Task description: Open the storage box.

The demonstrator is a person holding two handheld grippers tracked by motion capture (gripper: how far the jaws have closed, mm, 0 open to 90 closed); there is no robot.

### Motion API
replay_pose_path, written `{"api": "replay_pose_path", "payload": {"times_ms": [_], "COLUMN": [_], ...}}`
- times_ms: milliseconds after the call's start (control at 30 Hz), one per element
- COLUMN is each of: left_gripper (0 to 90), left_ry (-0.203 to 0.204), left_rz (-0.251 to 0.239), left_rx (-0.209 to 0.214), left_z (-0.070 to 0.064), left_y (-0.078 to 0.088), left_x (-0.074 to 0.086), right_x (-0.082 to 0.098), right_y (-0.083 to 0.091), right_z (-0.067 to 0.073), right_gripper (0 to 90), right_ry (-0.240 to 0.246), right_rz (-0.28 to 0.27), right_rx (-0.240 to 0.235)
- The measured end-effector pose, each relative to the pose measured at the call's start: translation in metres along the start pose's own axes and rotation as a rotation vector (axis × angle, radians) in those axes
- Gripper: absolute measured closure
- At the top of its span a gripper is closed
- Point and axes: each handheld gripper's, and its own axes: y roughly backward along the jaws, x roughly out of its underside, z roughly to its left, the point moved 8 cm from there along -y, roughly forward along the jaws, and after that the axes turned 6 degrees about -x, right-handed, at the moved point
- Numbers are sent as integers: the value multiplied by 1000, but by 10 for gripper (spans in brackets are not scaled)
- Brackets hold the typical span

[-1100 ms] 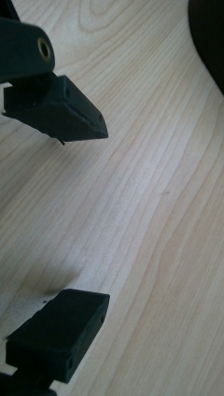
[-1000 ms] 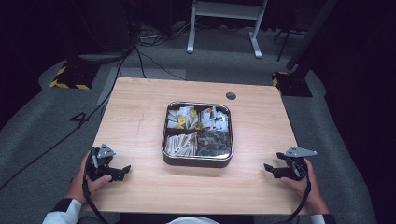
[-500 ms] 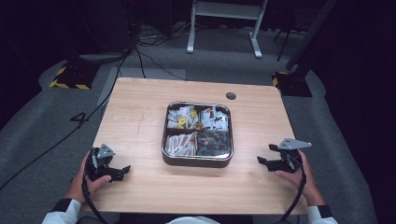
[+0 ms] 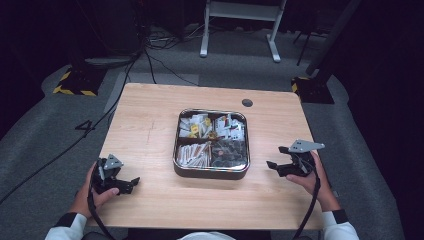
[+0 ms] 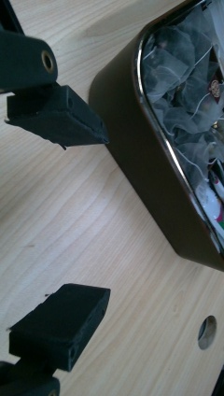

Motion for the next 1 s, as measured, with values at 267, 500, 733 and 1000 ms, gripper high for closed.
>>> {"api": "replay_pose_path", "payload": {"times_ms": [267,500,733,1000], "left_gripper": [0,0,0,0], "left_ry": [0,0,0,0], "left_rz": [0,0,0,0], "left_rx": [0,1,1,1], "left_z": [0,0,0,0], "left_y": [0,0,0,0], "left_x": [0,0,0,0], "right_x": [-19,-37,-55,-73], "right_y": [-7,-16,-29,-42], "right_z": [4,9,14,22], "right_gripper": [228,238,247,257], "right_ry": [29,53,82,103], "right_rz": [-7,-6,-1,-1], "right_rx": [-14,-35,-56,-77]}}
